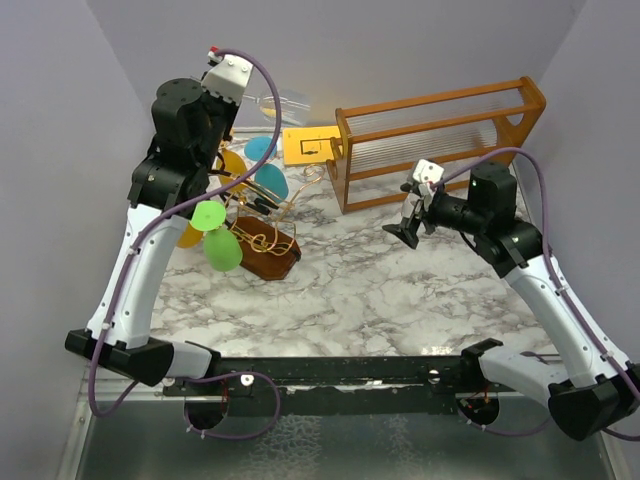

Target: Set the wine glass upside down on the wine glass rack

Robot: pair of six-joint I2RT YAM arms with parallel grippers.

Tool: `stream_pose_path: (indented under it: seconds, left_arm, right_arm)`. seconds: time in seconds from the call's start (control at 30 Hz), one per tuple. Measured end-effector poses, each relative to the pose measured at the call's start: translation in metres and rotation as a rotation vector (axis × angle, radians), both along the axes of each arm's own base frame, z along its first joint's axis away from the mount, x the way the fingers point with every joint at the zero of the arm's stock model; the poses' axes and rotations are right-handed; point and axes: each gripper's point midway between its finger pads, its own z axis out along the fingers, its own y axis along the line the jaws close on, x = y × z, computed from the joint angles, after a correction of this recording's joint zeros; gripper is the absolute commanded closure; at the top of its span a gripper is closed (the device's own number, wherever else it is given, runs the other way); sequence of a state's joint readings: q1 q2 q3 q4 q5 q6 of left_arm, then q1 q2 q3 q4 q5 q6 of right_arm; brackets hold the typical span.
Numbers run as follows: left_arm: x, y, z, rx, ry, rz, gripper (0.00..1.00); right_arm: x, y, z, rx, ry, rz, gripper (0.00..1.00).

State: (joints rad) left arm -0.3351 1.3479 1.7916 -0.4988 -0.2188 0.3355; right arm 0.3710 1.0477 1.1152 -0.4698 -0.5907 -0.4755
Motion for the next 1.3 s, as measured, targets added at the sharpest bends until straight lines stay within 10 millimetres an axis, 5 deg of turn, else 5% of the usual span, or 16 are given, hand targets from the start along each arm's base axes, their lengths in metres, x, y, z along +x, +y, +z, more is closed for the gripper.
stream_pose_path:
  seconds: [0.5, 0.93, 1.3]
  left_arm:
    - [0.043, -0.038, -0.041, 0.321, 0.053, 0.035, 1.0]
    - [0.036, -0.085, -0.087, 0.617, 0.098, -0.103, 1.0]
    - [0.028, -0.098, -0.13, 0.8, 0.186, -0.193, 1.0]
  right_arm:
    - [-0.017, 0.01, 0.0, 0.056, -0.007, 0.083, 0.05]
    - [-0.019, 0.01, -0.002, 0.058, -0.006, 0.09, 0.05]
    - [-0.02, 0.01, -0.004, 0.057, -0.003, 0.091, 0.05]
